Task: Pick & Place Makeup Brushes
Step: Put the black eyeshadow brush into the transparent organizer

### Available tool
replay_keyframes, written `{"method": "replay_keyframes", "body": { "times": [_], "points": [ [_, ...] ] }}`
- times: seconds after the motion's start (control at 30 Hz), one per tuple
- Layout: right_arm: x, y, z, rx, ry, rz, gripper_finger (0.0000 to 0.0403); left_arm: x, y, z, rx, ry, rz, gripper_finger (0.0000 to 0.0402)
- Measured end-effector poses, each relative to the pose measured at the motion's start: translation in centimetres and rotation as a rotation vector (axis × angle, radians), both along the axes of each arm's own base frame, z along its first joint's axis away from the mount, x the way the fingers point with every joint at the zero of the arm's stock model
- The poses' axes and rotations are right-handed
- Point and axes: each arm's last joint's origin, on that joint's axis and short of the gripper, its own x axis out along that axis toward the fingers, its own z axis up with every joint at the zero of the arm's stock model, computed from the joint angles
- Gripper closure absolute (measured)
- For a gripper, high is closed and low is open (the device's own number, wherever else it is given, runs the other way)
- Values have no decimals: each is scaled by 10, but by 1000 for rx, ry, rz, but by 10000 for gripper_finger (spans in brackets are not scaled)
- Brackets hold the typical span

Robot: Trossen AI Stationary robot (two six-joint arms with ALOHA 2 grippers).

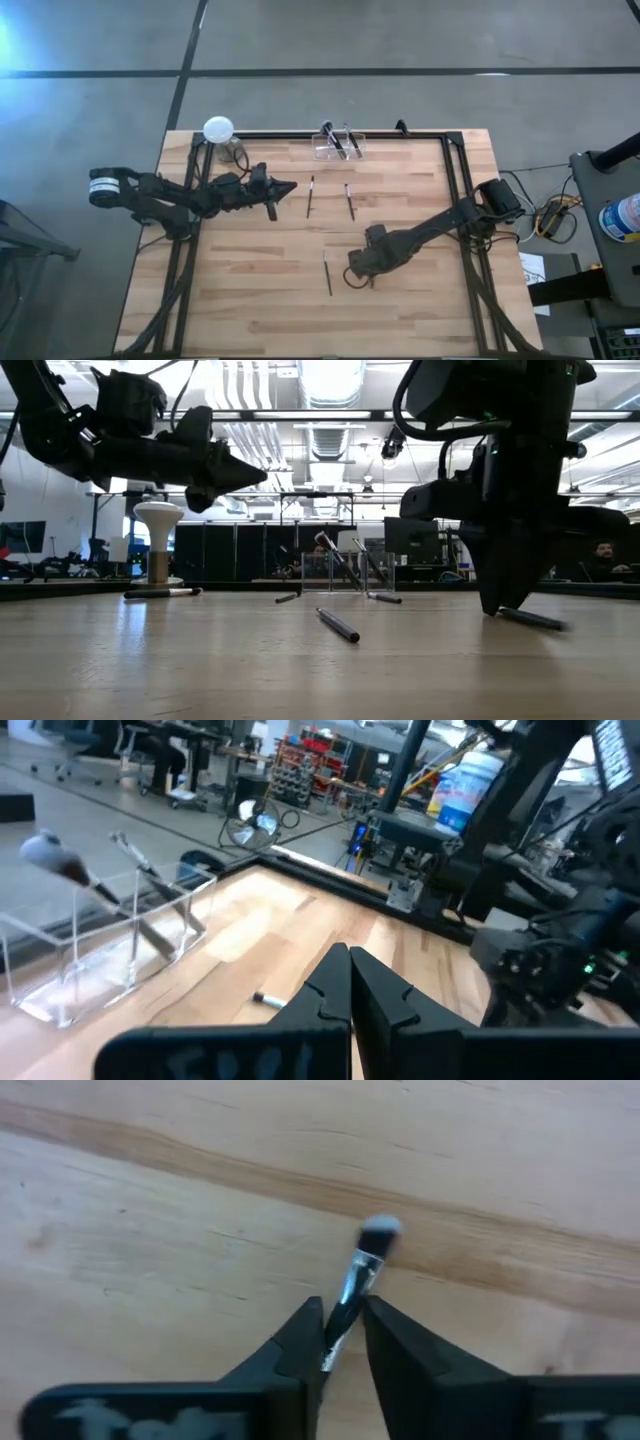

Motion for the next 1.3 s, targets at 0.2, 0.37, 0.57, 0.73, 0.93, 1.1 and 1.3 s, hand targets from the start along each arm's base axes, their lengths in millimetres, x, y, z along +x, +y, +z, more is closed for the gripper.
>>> {"method": "replay_keyframes", "body": {
  "times": [0.2, 0.37, 0.57, 0.73, 0.93, 1.1, 1.3],
  "points": [
    [3, -9, 3, 6, 5, 89, 385, -1, 2, -1, 0, 7, 11, 402],
    [4, -20, 21, -98, -46, 199, 388, -1, 2, -1, 0, 7, 10, 401],
    [-5, -28, 53, -283, -122, 351, 389, -5, 1, 4, 23, -16, 3, 402],
    [-7, -40, 71, -477, -187, 434, 392, -9, -1, 14, 45, -65, -35, 402],
    [-7, -59, 75, -574, -326, 556, 392, -14, -1, 22, 58, -104, -59, 402],
    [-13, -88, 70, -563, -418, 621, 395, -17, 2, 23, 62, -112, -42, 402],
    [-19, -118, 58, -394, -405, 633, 387, -17, 5, 23, 56, -111, -33, 401]
  ]
}}
